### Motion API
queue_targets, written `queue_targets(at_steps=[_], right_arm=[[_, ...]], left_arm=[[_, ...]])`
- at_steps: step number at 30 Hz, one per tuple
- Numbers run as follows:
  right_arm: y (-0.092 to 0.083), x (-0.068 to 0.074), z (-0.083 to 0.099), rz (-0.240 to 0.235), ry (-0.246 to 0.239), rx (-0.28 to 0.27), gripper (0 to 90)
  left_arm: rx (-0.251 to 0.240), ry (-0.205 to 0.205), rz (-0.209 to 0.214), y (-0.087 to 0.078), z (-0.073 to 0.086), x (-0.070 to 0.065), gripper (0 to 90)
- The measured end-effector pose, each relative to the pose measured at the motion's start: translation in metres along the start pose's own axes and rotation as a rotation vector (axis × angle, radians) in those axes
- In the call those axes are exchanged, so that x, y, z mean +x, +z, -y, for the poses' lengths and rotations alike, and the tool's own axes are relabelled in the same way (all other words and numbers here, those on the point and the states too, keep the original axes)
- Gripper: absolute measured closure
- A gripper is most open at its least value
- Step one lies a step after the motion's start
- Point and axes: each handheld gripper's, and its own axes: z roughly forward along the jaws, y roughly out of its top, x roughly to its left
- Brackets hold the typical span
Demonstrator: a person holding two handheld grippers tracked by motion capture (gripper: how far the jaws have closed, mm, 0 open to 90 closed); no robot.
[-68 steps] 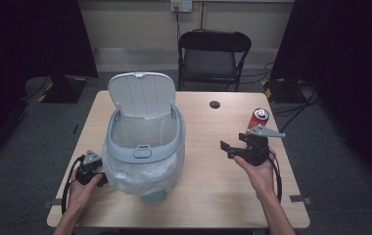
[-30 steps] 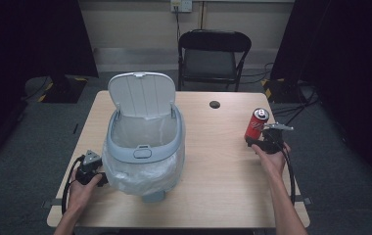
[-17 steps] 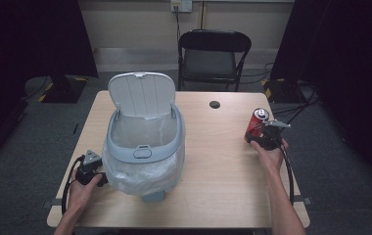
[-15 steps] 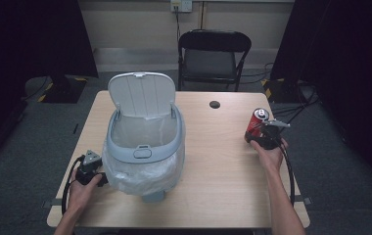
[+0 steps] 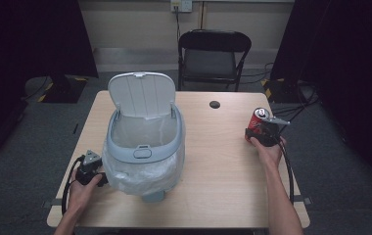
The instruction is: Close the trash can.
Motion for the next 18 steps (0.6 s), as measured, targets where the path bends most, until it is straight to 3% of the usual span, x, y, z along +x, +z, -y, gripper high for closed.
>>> queue_targets(at_steps=[12,18], right_arm=[[-0.0044,0.0006,-0.0005,0.021,-0.017,0.018,34.3],[-0.0054,0.0032,-0.0009,0.008,-0.027,0.026,34.5]], left_arm=[[0.0,-0.003,0.002,0.0001,0.0001,-0.0001,23.9],[-0.002,-0.005,0.002,0.0002,0.0001,-0.0003,23.9]])
